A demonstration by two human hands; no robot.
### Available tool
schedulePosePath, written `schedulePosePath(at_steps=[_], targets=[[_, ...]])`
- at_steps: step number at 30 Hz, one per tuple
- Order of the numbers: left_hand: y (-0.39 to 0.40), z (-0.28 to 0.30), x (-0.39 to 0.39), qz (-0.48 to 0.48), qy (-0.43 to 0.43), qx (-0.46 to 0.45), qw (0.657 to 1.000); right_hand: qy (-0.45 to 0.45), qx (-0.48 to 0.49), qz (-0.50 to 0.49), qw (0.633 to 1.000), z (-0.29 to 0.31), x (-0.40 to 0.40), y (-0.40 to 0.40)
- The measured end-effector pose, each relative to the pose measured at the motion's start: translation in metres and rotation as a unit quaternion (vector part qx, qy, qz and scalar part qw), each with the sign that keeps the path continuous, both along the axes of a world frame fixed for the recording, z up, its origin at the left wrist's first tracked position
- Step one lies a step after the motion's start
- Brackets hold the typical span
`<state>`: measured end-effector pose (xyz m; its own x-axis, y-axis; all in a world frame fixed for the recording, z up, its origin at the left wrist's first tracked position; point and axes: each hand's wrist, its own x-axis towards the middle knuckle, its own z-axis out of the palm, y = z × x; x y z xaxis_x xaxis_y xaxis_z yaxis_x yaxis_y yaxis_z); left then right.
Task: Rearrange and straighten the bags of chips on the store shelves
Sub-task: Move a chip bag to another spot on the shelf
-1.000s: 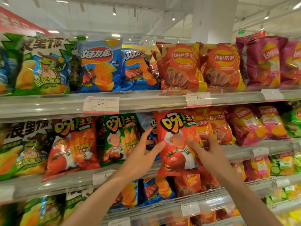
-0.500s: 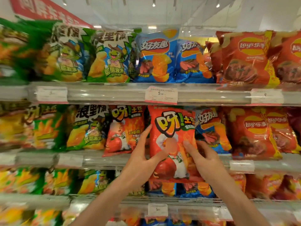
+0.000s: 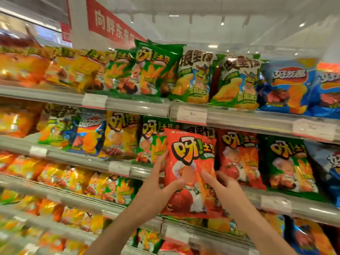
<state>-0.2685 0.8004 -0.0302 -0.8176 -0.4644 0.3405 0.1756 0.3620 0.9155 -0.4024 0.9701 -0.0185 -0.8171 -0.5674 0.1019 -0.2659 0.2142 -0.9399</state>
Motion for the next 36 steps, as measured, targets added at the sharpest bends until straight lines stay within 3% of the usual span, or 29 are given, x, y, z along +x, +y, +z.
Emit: schedulePosePath(at_steps=[6, 14, 28, 36], targets=[[-0.098, -0.005, 0.096, 0.094, -0.012, 0.012, 0.995, -0.019, 0.009, 0.089, 0.996, -0.003, 0.068, -0.12], [-0.207, -0.011, 0.174, 0.184, 0.037, 0.046, 0.981, 0.01, 0.011, 0.174, 0.985, -0.003, 0.126, -0.267], [-0.434, -0.005, 0.232, 0.301, 0.016, 0.013, 0.953, 0.151, 0.052, 0.263, 0.951, 0.004, 0.171, -0.529], [-0.518, -0.005, 0.239, 0.311, 0.019, -0.001, 0.95, 0.185, 0.084, 0.254, 0.946, 0.011, 0.182, -0.608]])
